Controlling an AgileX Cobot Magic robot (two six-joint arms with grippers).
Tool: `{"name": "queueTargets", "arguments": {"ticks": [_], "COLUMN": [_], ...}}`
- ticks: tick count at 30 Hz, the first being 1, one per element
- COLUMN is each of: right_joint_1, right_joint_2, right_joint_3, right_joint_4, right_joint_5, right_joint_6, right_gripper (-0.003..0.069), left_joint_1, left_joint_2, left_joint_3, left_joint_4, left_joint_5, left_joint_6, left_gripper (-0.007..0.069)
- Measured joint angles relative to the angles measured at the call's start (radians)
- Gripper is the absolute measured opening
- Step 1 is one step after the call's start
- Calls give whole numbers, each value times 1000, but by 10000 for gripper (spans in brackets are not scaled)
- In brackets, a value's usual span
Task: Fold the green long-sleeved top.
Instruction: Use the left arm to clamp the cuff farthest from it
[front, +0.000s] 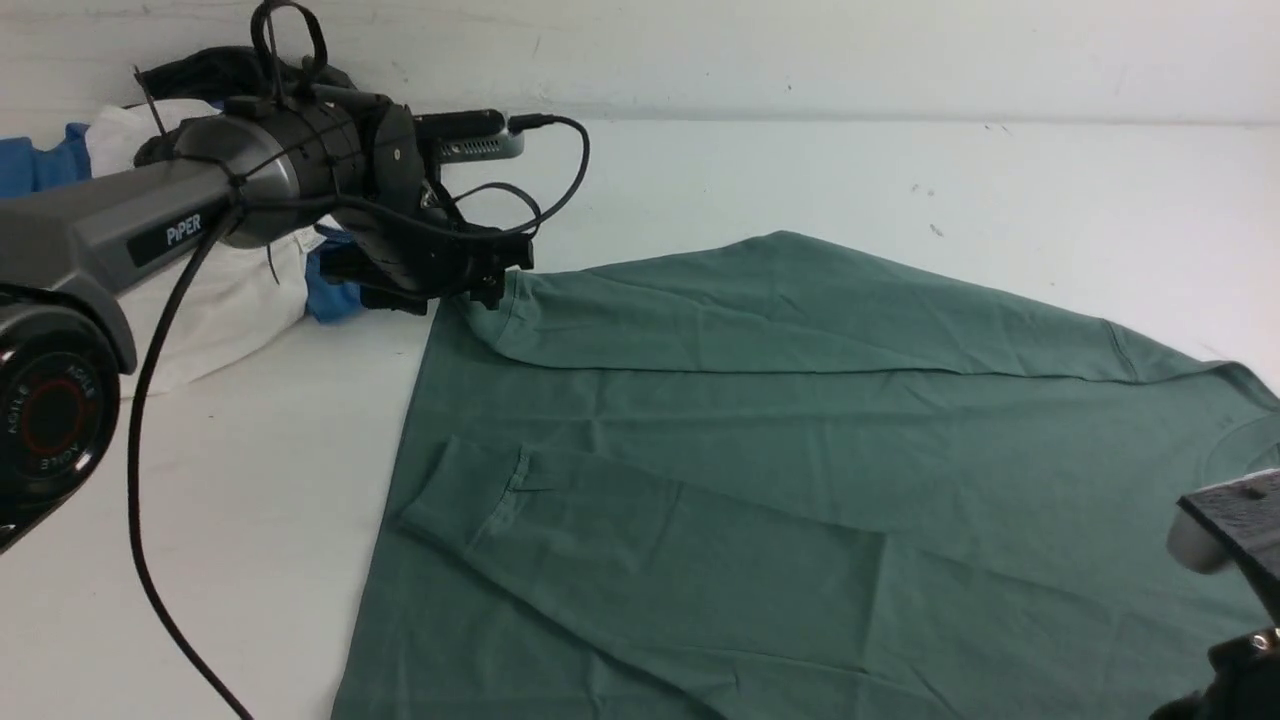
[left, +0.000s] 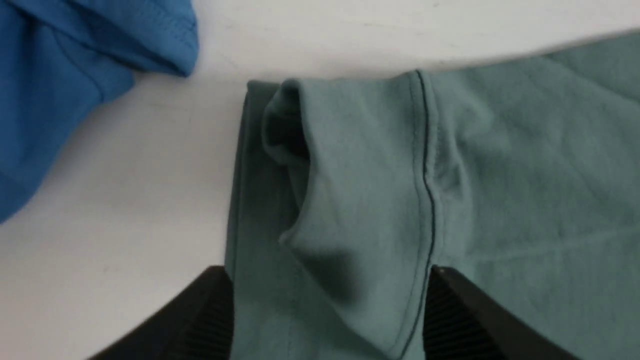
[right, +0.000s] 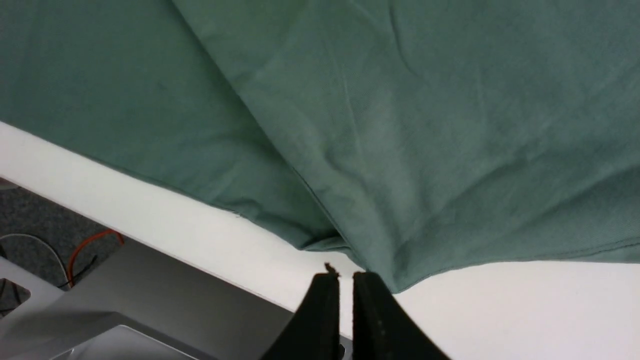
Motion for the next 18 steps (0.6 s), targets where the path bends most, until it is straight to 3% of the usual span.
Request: {"name": "queueTargets", "arguments": {"ticks": [7, 15, 18], "right_joint_1": [0, 0, 0], "right_joint_2": [0, 0, 0], "right_joint_3": [0, 0, 0], "right_joint_4": [0, 0, -8], "right_joint_5": [-5, -12, -12], "right_joint_6": [1, 1, 1], "right_gripper": [33, 33, 33], "left_joint_1": [0, 0, 0], "left_joint_2": [39, 41, 21], "left_joint_3": [0, 0, 0], "left_joint_4": [0, 0, 0], "left_joint_5": [-107, -98, -24], "left_joint_6": [0, 26, 45], "left_gripper": [432, 36, 16]}}
